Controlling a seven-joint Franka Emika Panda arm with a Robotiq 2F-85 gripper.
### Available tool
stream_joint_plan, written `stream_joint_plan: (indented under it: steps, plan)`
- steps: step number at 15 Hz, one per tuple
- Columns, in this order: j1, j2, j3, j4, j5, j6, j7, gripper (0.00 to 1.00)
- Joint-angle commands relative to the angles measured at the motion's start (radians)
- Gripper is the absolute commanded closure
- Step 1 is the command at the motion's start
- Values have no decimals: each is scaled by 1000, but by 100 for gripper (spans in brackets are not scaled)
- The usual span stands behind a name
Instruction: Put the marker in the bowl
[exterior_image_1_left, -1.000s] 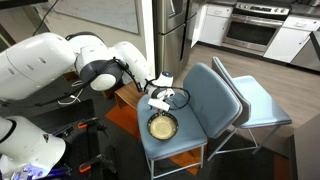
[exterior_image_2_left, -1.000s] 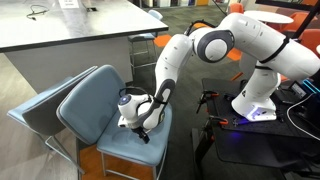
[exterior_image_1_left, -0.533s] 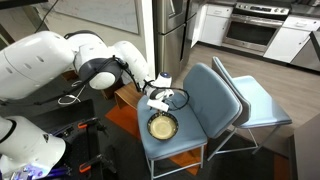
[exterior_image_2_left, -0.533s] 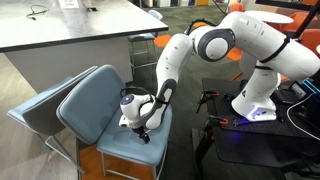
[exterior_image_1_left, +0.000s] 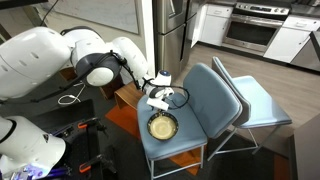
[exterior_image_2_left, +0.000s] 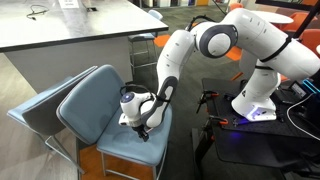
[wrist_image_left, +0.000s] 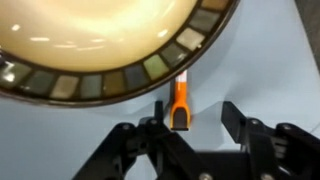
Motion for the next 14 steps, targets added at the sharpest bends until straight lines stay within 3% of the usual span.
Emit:
stream_joint_plan:
  steps: [1, 6, 8, 14]
  plan:
    - [19, -20, -29, -26, -9, 16, 46, 65]
    - [28, -25, -41, -36, -16, 42, 53, 99]
    - [30, -31, -30, -46, -19, 50, 43, 95]
    - [83, -107, -8, -143, -44, 137, 47, 95]
